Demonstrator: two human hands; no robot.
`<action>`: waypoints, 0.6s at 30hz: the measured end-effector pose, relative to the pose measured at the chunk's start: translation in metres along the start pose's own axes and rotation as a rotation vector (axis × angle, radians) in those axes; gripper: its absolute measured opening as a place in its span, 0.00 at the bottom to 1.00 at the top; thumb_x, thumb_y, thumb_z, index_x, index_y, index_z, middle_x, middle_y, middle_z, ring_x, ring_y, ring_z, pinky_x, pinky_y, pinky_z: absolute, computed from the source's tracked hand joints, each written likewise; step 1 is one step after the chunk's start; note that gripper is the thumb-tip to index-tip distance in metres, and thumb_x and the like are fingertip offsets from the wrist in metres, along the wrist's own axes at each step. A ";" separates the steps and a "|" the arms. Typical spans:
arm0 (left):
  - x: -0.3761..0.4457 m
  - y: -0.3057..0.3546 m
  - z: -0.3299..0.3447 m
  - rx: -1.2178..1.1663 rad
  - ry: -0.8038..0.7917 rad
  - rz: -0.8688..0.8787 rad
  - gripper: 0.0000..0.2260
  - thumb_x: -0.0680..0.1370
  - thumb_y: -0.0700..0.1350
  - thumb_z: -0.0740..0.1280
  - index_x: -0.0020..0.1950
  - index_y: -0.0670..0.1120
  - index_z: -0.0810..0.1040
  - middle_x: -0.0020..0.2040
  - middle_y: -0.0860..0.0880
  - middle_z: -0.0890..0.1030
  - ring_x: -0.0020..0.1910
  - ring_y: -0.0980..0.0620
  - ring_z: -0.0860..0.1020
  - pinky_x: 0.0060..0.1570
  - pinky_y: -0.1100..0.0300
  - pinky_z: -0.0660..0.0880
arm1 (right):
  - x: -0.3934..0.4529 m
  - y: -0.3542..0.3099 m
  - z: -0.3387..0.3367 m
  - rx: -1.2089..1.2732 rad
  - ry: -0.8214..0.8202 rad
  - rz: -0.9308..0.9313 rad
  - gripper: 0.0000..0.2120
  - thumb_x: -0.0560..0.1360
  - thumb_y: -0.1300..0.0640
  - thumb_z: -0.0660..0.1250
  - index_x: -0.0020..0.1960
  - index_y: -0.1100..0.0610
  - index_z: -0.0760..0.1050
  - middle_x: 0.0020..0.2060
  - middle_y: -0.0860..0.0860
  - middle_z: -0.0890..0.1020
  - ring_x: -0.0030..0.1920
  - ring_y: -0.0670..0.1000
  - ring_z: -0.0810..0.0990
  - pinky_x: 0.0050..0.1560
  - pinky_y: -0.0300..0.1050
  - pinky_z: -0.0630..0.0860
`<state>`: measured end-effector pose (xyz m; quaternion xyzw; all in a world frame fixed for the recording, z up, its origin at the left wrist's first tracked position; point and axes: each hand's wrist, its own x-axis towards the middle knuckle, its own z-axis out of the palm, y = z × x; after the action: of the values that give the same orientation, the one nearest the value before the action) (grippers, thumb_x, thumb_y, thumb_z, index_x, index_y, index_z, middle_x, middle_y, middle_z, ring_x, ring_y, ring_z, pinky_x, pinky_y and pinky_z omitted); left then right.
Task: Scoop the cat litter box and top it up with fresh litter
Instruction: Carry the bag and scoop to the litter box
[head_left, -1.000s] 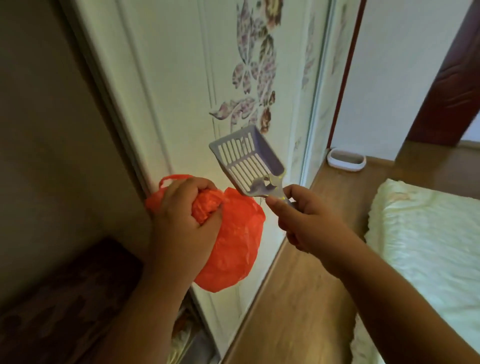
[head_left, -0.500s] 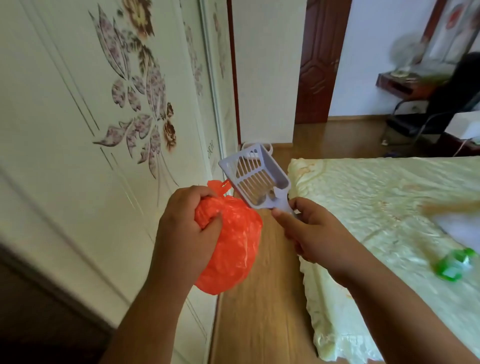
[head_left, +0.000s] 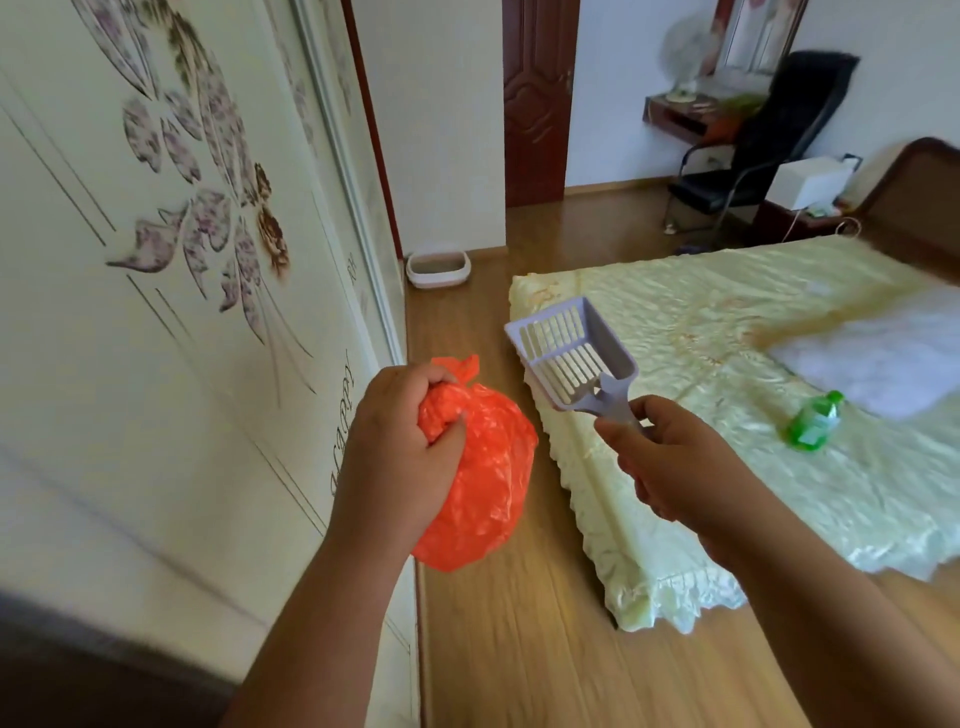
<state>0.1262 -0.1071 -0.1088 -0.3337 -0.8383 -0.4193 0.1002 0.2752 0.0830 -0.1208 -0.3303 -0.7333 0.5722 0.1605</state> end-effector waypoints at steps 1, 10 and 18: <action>0.001 -0.003 0.001 -0.001 -0.007 -0.002 0.13 0.76 0.44 0.73 0.56 0.56 0.76 0.54 0.58 0.76 0.55 0.60 0.74 0.53 0.72 0.67 | 0.001 0.002 0.002 -0.011 0.012 0.011 0.08 0.79 0.48 0.69 0.50 0.52 0.78 0.26 0.44 0.75 0.24 0.45 0.69 0.23 0.37 0.65; 0.027 -0.019 0.018 0.017 -0.018 -0.065 0.12 0.76 0.44 0.73 0.57 0.56 0.76 0.54 0.58 0.76 0.56 0.57 0.75 0.55 0.65 0.69 | 0.032 0.012 0.003 -0.052 0.014 0.041 0.08 0.79 0.48 0.69 0.51 0.52 0.78 0.28 0.46 0.76 0.23 0.45 0.69 0.25 0.39 0.65; 0.070 -0.009 0.052 0.113 -0.007 -0.122 0.12 0.77 0.48 0.72 0.57 0.59 0.74 0.55 0.59 0.74 0.54 0.57 0.74 0.55 0.61 0.72 | 0.114 0.018 -0.014 -0.086 -0.110 0.006 0.27 0.75 0.38 0.68 0.66 0.54 0.74 0.41 0.45 0.75 0.34 0.44 0.71 0.31 0.37 0.66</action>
<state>0.0734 -0.0380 -0.1156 -0.2774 -0.8797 -0.3754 0.0902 0.2061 0.1722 -0.1504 -0.3073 -0.7640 0.5577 0.1038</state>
